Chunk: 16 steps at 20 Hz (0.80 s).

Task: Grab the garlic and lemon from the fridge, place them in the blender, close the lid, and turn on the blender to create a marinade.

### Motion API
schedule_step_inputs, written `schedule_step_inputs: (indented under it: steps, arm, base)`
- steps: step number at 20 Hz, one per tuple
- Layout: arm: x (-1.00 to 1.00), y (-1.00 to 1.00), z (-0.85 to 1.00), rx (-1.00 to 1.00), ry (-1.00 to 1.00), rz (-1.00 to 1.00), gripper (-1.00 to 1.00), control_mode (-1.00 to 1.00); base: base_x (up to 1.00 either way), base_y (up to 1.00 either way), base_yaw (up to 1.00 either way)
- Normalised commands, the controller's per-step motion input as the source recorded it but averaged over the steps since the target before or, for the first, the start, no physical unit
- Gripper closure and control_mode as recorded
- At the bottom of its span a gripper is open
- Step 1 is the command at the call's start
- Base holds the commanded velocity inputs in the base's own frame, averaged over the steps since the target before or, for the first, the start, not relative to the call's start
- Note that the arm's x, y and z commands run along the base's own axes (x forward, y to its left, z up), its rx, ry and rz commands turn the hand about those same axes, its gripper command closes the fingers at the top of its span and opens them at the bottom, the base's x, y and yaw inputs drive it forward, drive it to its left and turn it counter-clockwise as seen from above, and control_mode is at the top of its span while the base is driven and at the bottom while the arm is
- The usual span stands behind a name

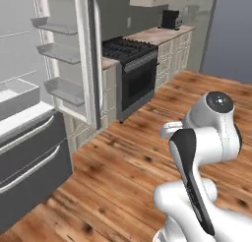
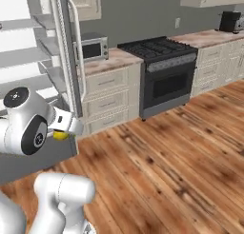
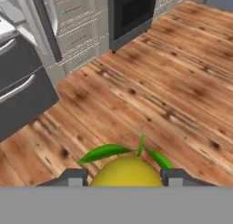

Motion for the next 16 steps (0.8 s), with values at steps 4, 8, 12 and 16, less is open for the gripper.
schedule_step_inputs:
  steps: [4,8,12,16]
  arm:
    - [0.00,0.00,0.00,0.00,0.00,0.00,1.00,1.00]
    - [0.00,0.00,0.00,0.00,0.00,0.00,1.00,1.00]
    - [0.00,0.00,0.00,0.00,0.00,0.00,1.00,1.00]
    - [0.00,0.00,0.00,0.00,0.00,0.00,1.00,1.00]
  base:
    - [0.00,0.16,-0.84]
    - [0.05,0.23,-0.72]
    - [0.49,0.28,-0.55]
    - [0.76,0.36,-0.40]
